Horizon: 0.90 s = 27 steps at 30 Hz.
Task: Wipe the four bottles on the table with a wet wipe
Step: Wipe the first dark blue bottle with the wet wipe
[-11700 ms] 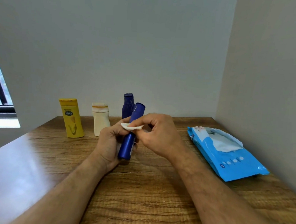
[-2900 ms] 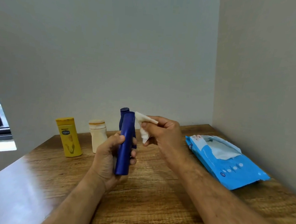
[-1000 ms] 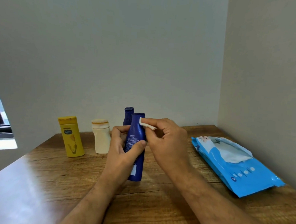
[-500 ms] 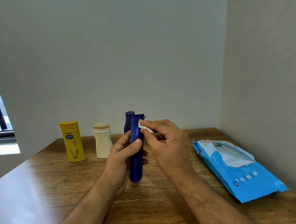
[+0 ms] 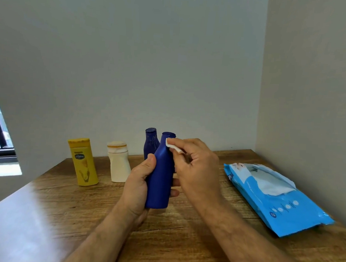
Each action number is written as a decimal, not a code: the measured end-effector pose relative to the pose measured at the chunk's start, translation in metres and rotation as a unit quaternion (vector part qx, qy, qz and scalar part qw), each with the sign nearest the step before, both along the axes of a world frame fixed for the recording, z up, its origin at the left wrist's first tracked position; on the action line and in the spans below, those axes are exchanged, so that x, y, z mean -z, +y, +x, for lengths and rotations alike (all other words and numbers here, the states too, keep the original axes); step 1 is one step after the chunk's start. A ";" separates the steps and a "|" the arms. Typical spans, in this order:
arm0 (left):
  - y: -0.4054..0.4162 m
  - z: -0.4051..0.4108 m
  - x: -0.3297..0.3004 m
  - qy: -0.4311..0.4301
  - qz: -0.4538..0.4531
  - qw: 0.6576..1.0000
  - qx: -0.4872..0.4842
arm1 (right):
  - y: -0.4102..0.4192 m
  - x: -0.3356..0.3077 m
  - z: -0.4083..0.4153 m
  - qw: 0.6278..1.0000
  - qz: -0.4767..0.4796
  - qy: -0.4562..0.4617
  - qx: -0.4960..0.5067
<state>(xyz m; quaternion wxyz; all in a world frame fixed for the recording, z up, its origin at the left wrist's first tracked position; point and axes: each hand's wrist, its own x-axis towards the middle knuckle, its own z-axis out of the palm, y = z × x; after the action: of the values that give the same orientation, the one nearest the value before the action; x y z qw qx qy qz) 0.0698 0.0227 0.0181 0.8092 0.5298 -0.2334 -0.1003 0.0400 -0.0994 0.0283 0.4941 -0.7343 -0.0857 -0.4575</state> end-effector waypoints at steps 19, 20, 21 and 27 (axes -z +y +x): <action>-0.001 0.010 0.008 -0.034 0.060 0.996 -0.048 | -0.006 0.004 0.006 0.998 0.046 0.045 0.002; -0.001 0.011 0.009 -0.042 0.063 0.996 -0.048 | -0.006 0.004 0.006 0.998 0.045 0.051 0.000; -0.001 0.012 0.009 -0.050 0.065 0.996 -0.045 | -0.005 0.005 0.006 0.997 0.040 0.060 -0.002; 0.004 0.016 0.011 -0.050 0.095 0.994 -0.012 | -0.002 0.004 0.006 0.995 0.038 0.094 -0.002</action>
<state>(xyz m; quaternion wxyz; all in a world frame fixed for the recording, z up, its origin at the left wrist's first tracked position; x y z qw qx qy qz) 0.0861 0.0265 0.0069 0.7436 0.6112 -0.2573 -0.0857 0.0461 -0.1011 0.0241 0.5285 -0.7545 -0.0225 -0.3884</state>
